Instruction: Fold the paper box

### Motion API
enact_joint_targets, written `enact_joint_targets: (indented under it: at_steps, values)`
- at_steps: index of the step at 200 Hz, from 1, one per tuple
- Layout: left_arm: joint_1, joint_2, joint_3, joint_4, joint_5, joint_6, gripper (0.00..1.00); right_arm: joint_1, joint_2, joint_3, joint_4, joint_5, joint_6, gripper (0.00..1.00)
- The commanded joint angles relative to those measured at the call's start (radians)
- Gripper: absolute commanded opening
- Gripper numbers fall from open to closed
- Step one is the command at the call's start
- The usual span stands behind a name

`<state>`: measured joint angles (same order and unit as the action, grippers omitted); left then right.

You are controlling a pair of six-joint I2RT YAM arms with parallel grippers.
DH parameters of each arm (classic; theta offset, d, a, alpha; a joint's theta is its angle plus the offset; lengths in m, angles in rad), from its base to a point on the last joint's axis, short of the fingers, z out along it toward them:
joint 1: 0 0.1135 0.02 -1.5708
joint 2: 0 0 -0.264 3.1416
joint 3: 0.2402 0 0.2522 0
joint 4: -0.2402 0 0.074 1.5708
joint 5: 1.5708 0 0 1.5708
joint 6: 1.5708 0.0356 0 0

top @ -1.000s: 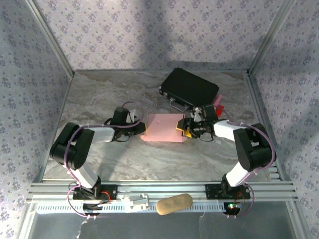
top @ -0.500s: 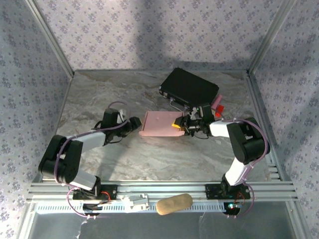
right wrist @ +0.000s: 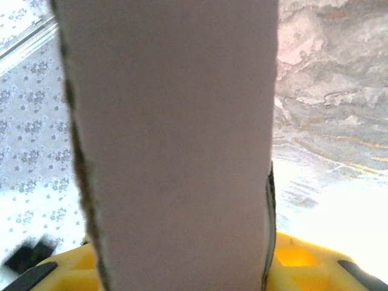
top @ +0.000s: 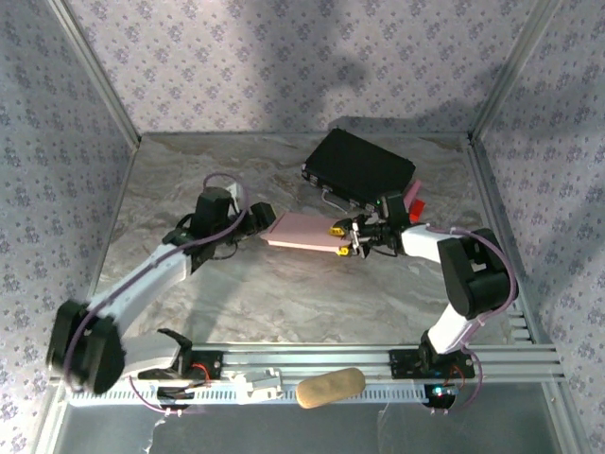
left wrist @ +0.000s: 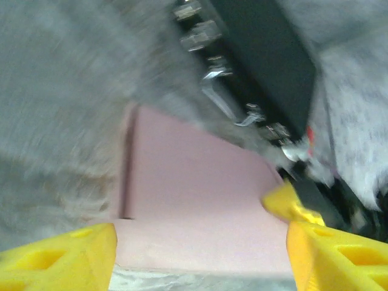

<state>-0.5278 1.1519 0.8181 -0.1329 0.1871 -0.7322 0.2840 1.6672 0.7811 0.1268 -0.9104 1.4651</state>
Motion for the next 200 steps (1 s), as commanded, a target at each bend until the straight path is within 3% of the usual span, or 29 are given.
enact_joint_targets:
  at_steps: [1, 28, 83, 140, 200]
  values:
    - [-0.109, -0.121, -0.002, -0.171, -0.148, 0.566, 0.72, -0.029, 0.002, 0.078, -0.286, -0.036, -0.076, 0.39]
    - [-0.267, -0.09, -0.016, -0.23, -0.298, 0.889, 0.71, -0.042, 0.024, 0.143, -0.46, -0.064, -0.205, 0.38]
    - [-0.493, 0.193, 0.045, -0.116, -0.592, 1.145, 0.75, -0.055, 0.015, 0.143, -0.533, -0.095, -0.273, 0.38]
    - [-0.502, 0.347, 0.074, 0.003, -0.656, 1.221, 0.75, -0.073, -0.003, 0.133, -0.567, -0.118, -0.311, 0.38]
    - [-0.495, 0.366, 0.079, 0.02, -0.635, 1.242, 0.56, -0.082, -0.018, 0.116, -0.571, -0.128, -0.316, 0.38]
